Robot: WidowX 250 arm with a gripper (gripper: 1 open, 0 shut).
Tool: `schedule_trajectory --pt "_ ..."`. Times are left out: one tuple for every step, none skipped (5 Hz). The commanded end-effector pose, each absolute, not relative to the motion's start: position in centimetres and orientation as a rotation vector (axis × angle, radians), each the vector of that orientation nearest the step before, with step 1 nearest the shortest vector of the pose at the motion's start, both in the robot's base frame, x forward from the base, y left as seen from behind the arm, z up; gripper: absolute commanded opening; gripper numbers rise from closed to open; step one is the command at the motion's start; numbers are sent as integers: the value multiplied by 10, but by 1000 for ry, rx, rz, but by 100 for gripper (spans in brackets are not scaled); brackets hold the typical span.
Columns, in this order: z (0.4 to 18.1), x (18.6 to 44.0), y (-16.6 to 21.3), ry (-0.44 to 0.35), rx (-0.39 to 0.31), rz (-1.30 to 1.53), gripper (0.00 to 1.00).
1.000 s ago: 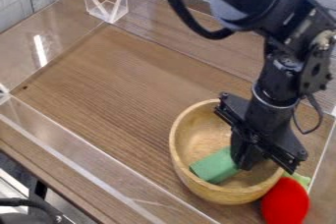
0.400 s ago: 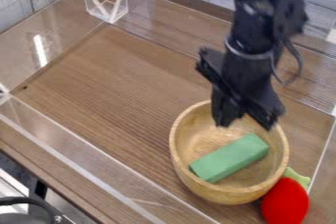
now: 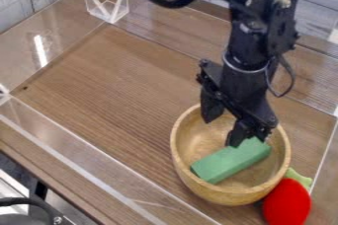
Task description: Remove the green block from the brown bowl and put it on the table
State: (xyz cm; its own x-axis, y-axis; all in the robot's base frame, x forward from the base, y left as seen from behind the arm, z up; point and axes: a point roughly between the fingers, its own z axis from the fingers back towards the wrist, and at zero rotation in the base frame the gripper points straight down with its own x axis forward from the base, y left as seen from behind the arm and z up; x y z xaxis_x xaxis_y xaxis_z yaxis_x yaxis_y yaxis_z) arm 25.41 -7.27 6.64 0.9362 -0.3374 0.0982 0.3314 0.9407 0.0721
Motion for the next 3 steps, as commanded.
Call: schedule_trajectory --pt "70 252 -70 -147 42 -357 100" --pt "59 252 -80 -138 37 -317 100" --pt "48 253 -90 -125 32 -277 100"
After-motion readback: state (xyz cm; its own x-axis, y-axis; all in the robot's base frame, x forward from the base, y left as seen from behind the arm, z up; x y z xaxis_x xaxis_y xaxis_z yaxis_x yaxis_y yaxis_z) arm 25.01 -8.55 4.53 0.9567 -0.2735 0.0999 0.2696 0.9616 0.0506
